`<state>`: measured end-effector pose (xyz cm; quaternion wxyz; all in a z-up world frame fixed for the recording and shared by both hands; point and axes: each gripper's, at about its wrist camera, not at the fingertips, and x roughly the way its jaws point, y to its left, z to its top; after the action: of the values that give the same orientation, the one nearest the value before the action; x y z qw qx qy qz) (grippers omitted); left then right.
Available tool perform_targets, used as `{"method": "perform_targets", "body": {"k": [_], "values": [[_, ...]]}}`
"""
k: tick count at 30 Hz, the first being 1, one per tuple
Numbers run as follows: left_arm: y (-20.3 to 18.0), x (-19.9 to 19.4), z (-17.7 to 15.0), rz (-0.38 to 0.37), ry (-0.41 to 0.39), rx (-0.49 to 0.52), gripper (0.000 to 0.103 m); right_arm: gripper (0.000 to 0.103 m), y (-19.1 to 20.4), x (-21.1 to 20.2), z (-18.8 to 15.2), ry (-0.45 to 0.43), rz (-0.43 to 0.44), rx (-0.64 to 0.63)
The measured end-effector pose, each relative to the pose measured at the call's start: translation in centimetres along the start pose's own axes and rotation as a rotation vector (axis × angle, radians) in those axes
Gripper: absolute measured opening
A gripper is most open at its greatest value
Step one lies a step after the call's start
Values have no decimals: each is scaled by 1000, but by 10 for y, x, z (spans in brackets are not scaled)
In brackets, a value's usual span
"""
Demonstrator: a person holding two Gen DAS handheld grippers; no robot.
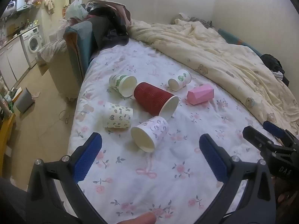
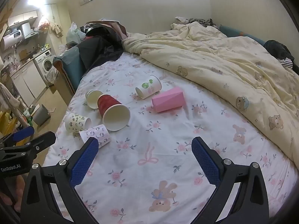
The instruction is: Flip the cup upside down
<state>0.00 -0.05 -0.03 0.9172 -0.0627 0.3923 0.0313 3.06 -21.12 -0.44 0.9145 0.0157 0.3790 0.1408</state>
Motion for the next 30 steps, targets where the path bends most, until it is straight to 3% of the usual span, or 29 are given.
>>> {"method": "perform_targets", "body": {"k": [30], "values": [[1, -1, -4, 8, -6, 3, 103, 102, 2, -1, 0, -6, 7, -9]]}}
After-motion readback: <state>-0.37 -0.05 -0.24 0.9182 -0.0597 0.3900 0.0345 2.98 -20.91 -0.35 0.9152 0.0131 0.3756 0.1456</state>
